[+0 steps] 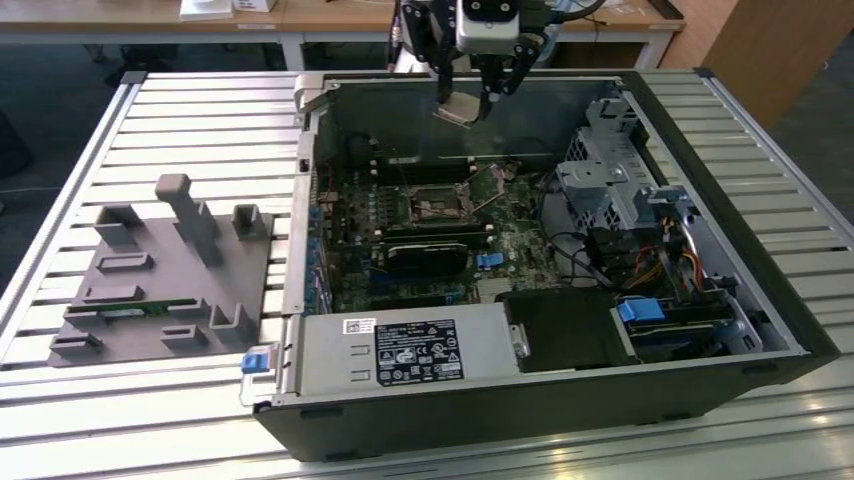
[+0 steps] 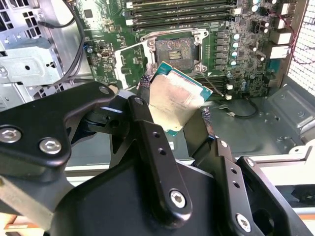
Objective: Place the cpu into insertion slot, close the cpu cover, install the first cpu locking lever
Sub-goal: 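Place the cpu into insertion slot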
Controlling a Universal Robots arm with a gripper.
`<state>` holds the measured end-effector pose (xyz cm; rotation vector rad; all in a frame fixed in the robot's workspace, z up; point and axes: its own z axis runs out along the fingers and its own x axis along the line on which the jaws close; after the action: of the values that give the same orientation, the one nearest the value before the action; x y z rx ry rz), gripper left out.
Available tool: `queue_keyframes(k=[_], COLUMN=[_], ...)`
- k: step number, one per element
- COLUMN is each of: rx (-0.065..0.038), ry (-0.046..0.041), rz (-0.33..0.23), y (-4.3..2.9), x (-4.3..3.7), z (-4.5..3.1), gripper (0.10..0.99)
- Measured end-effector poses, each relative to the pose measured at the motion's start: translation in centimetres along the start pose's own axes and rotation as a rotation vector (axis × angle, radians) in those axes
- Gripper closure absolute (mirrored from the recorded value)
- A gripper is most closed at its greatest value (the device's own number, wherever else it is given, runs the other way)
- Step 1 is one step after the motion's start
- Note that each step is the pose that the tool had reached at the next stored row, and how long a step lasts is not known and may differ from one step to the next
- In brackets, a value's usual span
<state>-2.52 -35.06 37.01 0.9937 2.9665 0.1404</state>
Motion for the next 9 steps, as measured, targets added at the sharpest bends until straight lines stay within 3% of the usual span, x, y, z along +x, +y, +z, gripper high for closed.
queue_keyframes(k=[9], rx=[-0.001], ry=[-0.0026], rz=[0.030], y=[0.00], x=[0.00], z=[0.03], gripper=[0.561])
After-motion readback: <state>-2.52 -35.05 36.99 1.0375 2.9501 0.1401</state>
